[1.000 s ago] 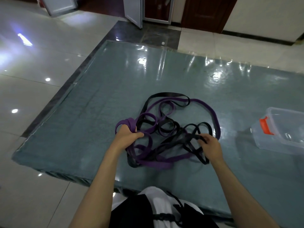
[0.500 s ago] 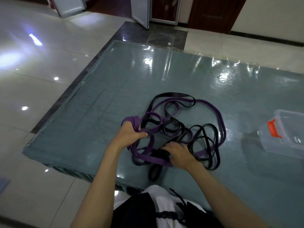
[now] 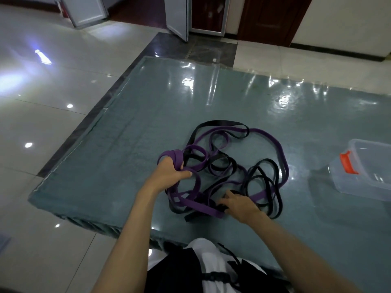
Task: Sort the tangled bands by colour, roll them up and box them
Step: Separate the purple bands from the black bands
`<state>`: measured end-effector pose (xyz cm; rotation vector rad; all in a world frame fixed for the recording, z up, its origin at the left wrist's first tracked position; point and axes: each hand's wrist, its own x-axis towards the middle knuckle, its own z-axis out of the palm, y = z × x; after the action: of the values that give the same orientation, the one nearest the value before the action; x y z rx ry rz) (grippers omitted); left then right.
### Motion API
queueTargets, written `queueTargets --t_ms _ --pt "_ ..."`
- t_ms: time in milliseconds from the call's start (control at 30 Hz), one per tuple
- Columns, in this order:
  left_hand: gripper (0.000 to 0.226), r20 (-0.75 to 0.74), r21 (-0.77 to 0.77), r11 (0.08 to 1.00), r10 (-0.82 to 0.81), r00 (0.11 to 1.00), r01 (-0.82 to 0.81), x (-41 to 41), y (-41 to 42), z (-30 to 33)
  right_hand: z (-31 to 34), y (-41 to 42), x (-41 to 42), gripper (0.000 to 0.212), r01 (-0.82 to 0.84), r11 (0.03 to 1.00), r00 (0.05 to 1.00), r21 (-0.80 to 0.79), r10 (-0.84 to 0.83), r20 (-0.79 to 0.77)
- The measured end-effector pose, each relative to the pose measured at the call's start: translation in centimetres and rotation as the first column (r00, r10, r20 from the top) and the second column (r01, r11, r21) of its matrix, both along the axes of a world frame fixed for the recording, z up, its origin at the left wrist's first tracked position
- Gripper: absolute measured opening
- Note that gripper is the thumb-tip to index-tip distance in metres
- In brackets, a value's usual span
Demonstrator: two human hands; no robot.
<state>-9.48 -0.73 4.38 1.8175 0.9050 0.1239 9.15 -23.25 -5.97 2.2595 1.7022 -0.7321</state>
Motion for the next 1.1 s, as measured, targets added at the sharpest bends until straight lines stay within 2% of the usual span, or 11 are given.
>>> queueTargets --t_ms 100,167,300,367,433,533,600,767,900,1000,1100 --pt "0.038 -0.021 0.031 0.999 -0.007 1.000 0.007 0.1 -0.2 0.6 0.3 -0.3 -0.1 0.029 0.072 0.992 0.997 0.103 -0.071 -0.009" --pt "0.039 -0.047 0.048 0.998 -0.029 0.998 0.032 -0.1 -0.3 1.2 0.7 -0.6 -0.1 0.022 0.119 0.950 0.992 0.288 -0.124 -0.001" --pt "0.035 -0.187 0.072 0.991 -0.098 0.977 0.113 -1.3 0.2 2.2 1.5 -1.6 0.6 0.012 0.344 0.694 0.919 0.632 -0.387 -0.076" --pt "0.033 -0.256 0.077 0.985 -0.128 0.958 0.152 -2.0 0.6 2.8 1.7 -2.2 1.6 0.012 0.472 0.587 0.841 0.658 -0.523 -0.136" --pt "0.037 -0.319 0.061 0.977 -0.174 0.932 0.204 -2.7 0.9 3.5 1.7 -2.6 2.6 0.016 0.504 0.614 0.810 0.607 -0.580 -0.086" --pt "0.040 -0.426 0.087 0.953 -0.228 0.875 0.290 -3.4 1.2 4.6 1.5 -2.2 2.5 0.030 0.439 0.811 0.873 0.386 -0.487 0.033" --pt "0.034 -0.486 0.164 0.932 -0.208 0.849 0.322 -3.5 1.4 5.3 1.9 -1.2 1.7 0.044 0.425 0.847 0.895 0.320 -0.447 -0.006" --pt "0.025 -0.432 0.292 0.889 -0.205 0.878 0.351 -2.9 1.0 7.8 6.9 3.6 -1.6 0.083 0.402 0.703 0.910 0.587 -0.240 -0.337" --pt "0.023 -0.354 0.373 0.833 -0.279 0.893 0.408 -1.1 -0.7 9.5 13.2 6.8 -3.7 0.104 0.145 0.608 0.949 0.780 0.139 -0.285" --pt "0.024 -0.194 0.404 0.818 -0.360 0.912 0.409 0.3 -1.9 10.9 15.8 7.2 -4.1 0.097 0.158 0.618 0.928 0.770 0.174 -0.329" --pt "0.020 -0.075 0.390 0.810 -0.447 0.892 0.438 1.3 -2.3 11.7 16.6 6.0 -3.0 0.073 0.287 0.567 0.912 0.772 0.086 -0.401"
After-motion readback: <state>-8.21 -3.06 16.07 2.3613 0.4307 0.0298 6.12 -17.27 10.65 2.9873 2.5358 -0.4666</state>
